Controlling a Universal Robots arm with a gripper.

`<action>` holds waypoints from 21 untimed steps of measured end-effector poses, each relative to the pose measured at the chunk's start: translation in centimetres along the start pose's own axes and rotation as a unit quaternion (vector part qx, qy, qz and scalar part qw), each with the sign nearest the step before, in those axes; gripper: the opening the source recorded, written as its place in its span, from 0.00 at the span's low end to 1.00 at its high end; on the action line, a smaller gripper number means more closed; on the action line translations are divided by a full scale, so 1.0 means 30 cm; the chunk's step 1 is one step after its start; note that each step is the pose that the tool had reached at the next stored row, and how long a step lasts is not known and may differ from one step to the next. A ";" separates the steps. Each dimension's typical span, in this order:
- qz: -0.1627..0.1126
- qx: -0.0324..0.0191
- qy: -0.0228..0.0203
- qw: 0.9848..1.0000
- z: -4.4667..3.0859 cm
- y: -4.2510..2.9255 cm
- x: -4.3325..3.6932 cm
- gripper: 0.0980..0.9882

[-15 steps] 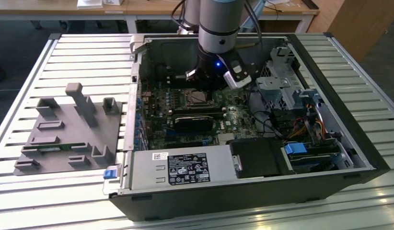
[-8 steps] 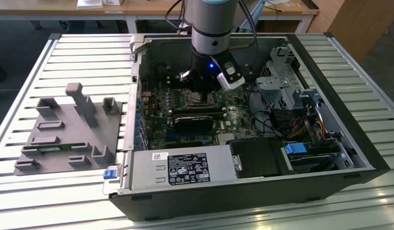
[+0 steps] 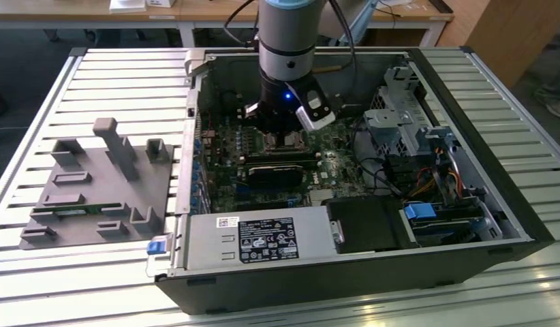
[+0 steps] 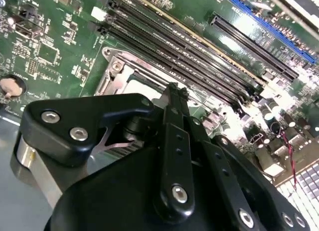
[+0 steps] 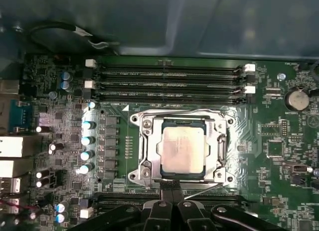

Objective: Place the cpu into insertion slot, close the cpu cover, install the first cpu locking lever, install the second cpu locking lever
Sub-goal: 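Install the second cpu locking lever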

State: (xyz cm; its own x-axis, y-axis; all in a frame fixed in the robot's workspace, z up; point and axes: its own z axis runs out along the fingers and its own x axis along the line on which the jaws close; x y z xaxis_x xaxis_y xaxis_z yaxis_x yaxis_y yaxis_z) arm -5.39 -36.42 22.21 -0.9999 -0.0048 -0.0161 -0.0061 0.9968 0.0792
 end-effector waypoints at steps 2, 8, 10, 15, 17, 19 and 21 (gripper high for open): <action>0.000 0.000 0.001 1.000 0.007 -0.002 0.000 0.01; 0.000 -0.003 0.002 1.000 0.006 -0.026 0.000 0.01; 0.001 -0.004 0.002 1.000 0.006 -0.029 0.005 0.01; 0.001 -0.009 0.001 1.000 0.009 -0.029 0.030 0.01; 0.001 -0.009 0.001 1.000 0.016 -0.030 0.032 0.01; 0.001 -0.010 0.002 1.000 0.027 -0.031 0.033 0.01; 0.001 -0.011 0.002 1.000 0.035 -0.032 0.033 0.01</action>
State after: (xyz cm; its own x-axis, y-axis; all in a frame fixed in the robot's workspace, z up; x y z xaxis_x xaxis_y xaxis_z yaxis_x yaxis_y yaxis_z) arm -6.37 -37.29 21.08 -0.9999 -0.0039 -0.0123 -0.0051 0.9949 0.1008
